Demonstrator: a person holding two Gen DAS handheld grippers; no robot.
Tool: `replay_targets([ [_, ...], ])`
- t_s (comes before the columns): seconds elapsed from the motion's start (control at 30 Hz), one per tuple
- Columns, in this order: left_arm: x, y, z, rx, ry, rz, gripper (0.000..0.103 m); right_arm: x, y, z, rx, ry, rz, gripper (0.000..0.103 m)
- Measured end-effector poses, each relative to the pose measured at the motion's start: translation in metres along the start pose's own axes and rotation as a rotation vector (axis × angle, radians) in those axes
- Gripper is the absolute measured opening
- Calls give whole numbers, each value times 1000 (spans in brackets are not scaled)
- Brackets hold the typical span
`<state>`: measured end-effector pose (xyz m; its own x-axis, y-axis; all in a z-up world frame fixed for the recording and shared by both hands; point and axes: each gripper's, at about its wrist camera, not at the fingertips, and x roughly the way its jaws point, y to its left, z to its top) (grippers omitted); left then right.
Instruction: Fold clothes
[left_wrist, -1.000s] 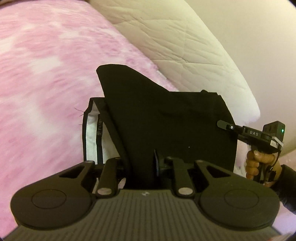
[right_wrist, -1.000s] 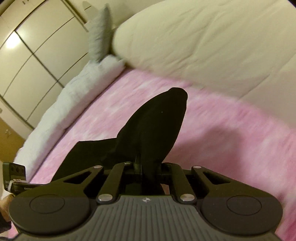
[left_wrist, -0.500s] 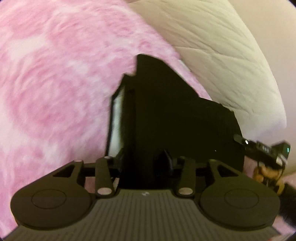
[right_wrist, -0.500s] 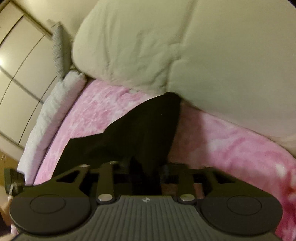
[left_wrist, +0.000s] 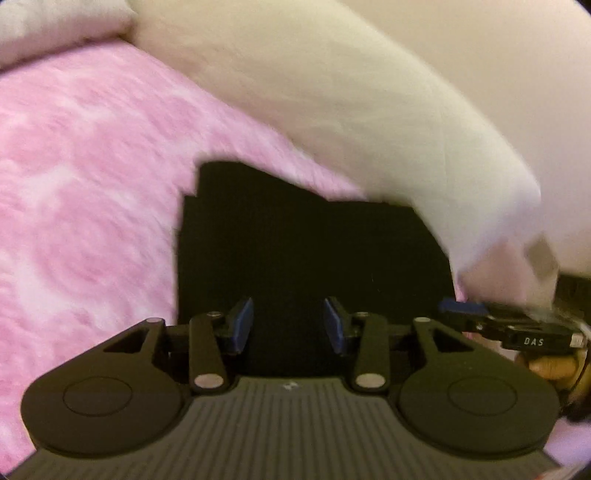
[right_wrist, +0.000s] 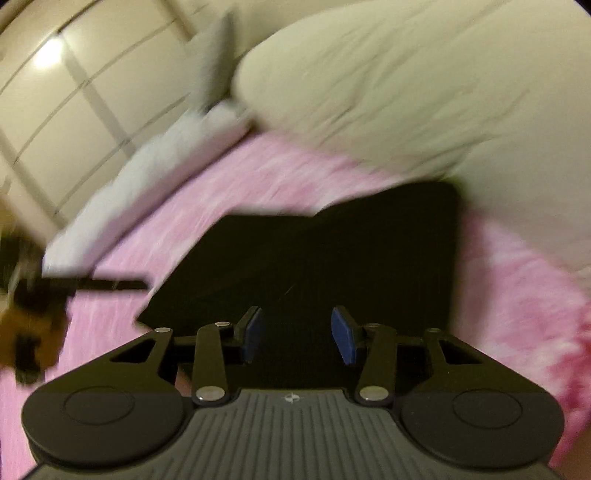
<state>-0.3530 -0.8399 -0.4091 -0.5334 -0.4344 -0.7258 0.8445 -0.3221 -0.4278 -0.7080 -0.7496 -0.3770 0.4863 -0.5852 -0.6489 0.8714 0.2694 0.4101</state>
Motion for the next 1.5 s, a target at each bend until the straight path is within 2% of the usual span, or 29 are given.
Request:
replay_targets([
  [0.07,13,4,-7,18,38,-13,25,20,12,-16,-78,71,-12,43],
  [0.1,20,5,-11,27,57,-19,18,28,15,-24,-120,108,-33,38],
  [0.2,23,15,-14,2,84,-28,6,20,7,-42,-171,137,-73,35],
  [0.33,15,13,-19,22,89,-12,6,-11,-7,-44,-129,146,-146,36],
  [0.47,7,1,-17,6,101,36,6,-16,-18,-40,-69,171,-188,37],
  [0.57,-9,-17,-15,7,105,96,21,-22,-12,-32,-33,173,-217,52],
  [0.63,-21,-31,-21,2,121,157,53,-33,-7,-29,-2,163,-241,62],
  [0.67,-28,-39,-26,5,127,193,56,-37,-1,-28,9,163,-252,65],
  [0.73,-42,-52,-35,-1,124,247,66,-46,9,-28,25,165,-272,81],
  [0.77,-50,-57,-39,-16,116,265,70,-51,15,-28,31,164,-284,82],
  [0.83,-66,-69,-47,-43,96,299,87,-62,27,-29,45,155,-314,88],
  [0.93,-90,-87,-57,-48,64,317,101,-77,48,-31,96,143,-382,89],
  [1.07,-126,-110,-71,-16,34,321,102,-102,83,-36,157,120,-424,89],
  [1.37,-219,-154,-112,81,-23,300,102,-170,185,-55,101,86,-516,89],
  [1.5,-256,-168,-131,105,-65,296,102,-194,215,-68,95,60,-521,89],
])
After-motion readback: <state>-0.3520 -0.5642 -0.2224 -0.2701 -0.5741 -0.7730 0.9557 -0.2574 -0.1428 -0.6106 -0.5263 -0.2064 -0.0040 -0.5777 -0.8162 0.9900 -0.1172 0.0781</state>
